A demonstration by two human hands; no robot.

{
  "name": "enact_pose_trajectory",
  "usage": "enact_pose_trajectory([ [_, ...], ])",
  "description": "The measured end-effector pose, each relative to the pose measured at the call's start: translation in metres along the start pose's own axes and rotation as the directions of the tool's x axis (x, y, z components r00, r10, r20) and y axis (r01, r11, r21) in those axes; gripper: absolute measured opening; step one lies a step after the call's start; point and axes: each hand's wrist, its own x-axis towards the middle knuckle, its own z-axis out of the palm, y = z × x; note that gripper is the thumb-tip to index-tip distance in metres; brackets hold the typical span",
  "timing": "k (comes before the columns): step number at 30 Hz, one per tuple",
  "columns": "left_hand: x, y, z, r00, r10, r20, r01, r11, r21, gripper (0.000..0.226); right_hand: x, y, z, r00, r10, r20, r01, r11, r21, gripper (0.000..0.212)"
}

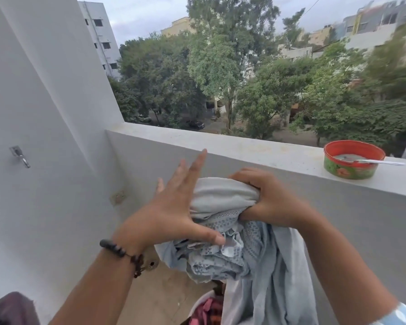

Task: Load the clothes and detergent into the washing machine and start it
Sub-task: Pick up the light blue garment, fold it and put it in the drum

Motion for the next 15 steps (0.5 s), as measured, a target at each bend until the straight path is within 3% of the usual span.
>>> enact_pose_trajectory([
  [2,0.009,0.013,0.013,0.999,0.051,-0.003,-0.050,0.983,0.174,0.132,0.001,-0.006,0.005,0.999,-0.020,0.036,0.023,0.996,-0.084,0.060],
  [5,0.010,0.016,0.021,0.979,0.122,-0.164,-0.094,0.981,0.170,0.102,-0.004,-0.006,0.008,0.998,-0.063,-0.025,0.060,0.993,-0.104,0.069],
  [7,0.009,0.013,0.021,0.958,0.129,-0.254,-0.110,0.990,0.090,0.093,-0.011,-0.002,0.006,0.997,-0.057,-0.050,0.055,0.997,-0.048,0.078],
  [11,0.010,0.010,0.013,0.913,0.083,-0.399,-0.145,0.981,-0.128,0.088,-0.031,0.015,-0.004,0.987,0.154,0.052,-0.163,0.938,0.307,0.106],
  [15,0.011,0.004,-0.011,0.862,0.021,-0.506,-0.225,0.912,-0.344,0.084,-0.042,0.040,0.005,0.936,0.294,0.193,-0.341,0.892,0.297,0.123],
])
